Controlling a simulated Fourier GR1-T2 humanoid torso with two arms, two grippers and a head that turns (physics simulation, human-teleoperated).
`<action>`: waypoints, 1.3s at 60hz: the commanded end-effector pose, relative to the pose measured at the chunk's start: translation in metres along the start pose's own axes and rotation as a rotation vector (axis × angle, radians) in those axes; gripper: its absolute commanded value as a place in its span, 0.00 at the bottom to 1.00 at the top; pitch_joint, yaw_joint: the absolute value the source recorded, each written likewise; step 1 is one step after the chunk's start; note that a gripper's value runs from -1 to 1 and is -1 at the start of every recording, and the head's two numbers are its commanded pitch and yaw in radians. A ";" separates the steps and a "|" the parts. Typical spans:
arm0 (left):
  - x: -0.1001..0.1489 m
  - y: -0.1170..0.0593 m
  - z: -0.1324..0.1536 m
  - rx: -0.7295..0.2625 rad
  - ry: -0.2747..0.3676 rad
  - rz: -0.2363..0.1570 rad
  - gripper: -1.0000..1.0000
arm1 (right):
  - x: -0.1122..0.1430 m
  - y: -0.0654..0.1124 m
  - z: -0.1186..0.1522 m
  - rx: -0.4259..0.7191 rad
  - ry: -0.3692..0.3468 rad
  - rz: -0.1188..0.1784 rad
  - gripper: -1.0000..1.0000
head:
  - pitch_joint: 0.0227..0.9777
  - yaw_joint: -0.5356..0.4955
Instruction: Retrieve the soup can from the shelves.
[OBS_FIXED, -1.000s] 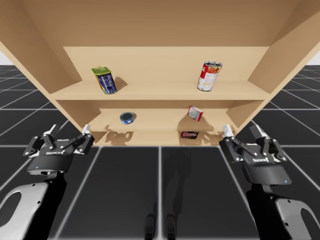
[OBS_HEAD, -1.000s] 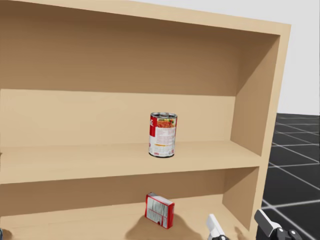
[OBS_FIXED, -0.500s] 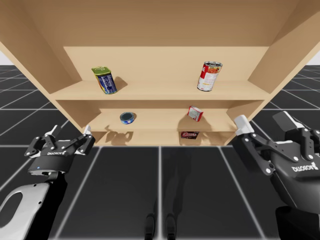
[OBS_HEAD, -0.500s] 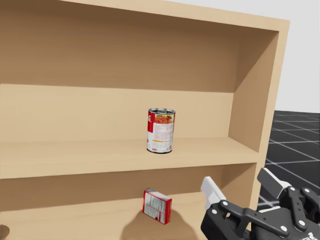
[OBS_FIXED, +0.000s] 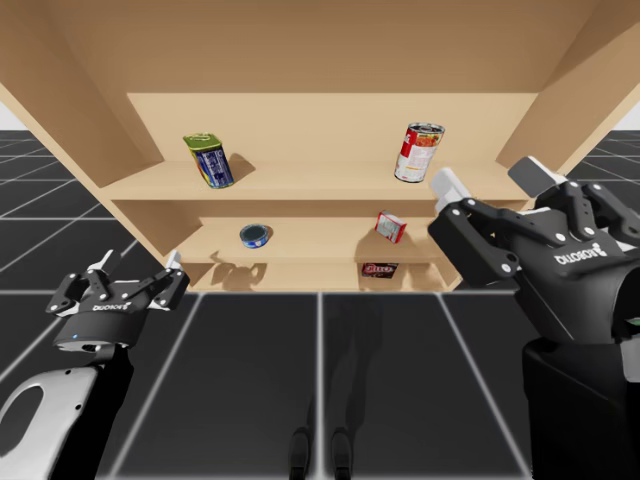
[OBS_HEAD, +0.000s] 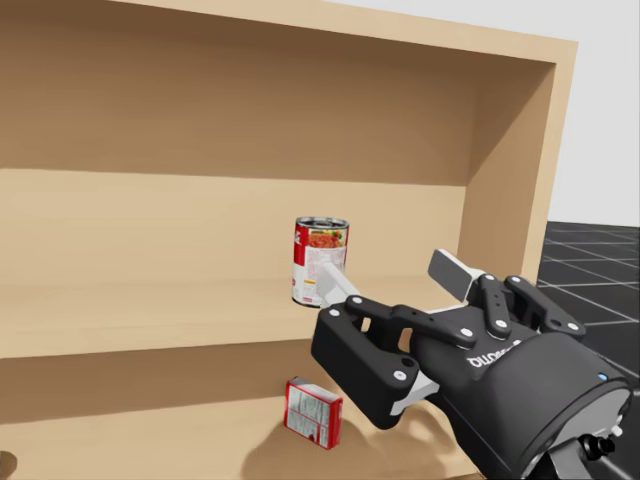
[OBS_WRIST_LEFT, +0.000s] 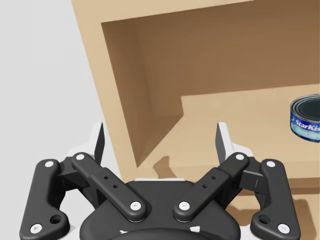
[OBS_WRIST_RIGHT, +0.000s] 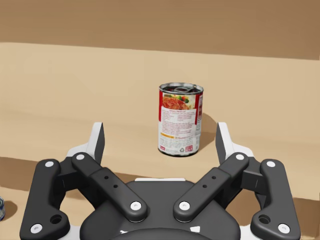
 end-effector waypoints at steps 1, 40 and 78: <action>0.001 0.001 0.000 0.002 -0.003 0.001 0.00 | 0.001 0.004 -0.027 0.014 0.094 -0.003 0.00 | 0.22 0.23; 0.003 0.005 0.001 0.012 -0.008 0.012 0.00 | -0.027 -0.004 -0.089 -0.045 0.291 0.011 0.00 | 0.23 0.23; 0.004 0.006 0.002 0.014 -0.016 0.011 0.00 | -0.049 -0.013 -0.119 -0.087 0.251 0.075 0.70 | 0.24 0.22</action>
